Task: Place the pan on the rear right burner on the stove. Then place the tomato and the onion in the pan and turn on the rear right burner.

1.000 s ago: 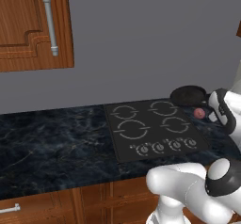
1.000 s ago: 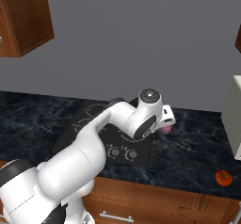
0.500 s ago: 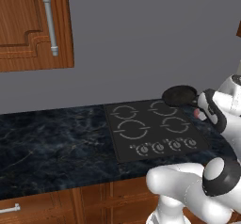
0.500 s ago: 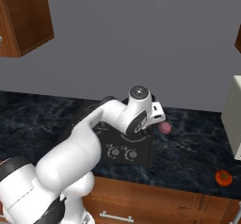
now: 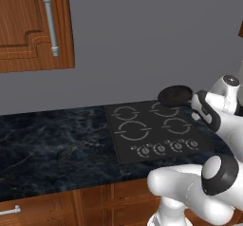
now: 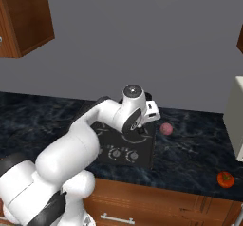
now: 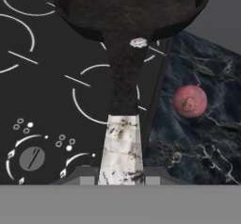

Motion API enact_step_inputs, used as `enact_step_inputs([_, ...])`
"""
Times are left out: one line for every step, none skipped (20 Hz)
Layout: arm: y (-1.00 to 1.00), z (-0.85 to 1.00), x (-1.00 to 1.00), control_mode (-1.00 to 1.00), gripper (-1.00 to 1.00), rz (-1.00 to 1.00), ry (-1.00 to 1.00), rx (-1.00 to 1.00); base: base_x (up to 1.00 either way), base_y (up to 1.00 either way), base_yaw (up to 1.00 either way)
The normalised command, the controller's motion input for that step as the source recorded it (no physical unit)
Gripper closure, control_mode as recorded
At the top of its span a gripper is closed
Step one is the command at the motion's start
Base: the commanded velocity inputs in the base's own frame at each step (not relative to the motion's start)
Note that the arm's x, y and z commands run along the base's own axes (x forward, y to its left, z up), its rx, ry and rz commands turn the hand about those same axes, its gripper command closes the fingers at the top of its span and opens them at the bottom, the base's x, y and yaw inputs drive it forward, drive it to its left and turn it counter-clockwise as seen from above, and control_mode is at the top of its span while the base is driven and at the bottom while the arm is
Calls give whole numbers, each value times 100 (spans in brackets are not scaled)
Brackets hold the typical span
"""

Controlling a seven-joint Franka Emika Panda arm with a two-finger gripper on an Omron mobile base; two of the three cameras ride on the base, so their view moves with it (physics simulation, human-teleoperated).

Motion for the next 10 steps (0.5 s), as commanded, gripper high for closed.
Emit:
enact_step_inputs([21,-7,29,-100,100,0,1,0,0,0,0])
enact_step_inputs([21,-7,27,-100,100,0,3,0,0,0,0])
enact_step_inputs([19,-7,19,-100,100,0,3,0,0,0,0])
enact_step_inputs([16,-5,14,-100,100,0,6,0,0,0,0])
enact_step_inputs([14,-6,14,-100,100,0,8,0,0,0,0])
enact_step_inputs([11,-6,12,-100,100,0,10,0,0,0,0])
enact_step_inputs([7,-9,12,-100,100,0,11,0,0,0,0])
enact_step_inputs([5,-12,11,-100,100,0,9,0,0,0,0])
enact_step_inputs([0,-15,13,-100,100,0,10,0,0,0,0])
enact_step_inputs([0,-19,12,-100,100,0,9,0,0,0,0])
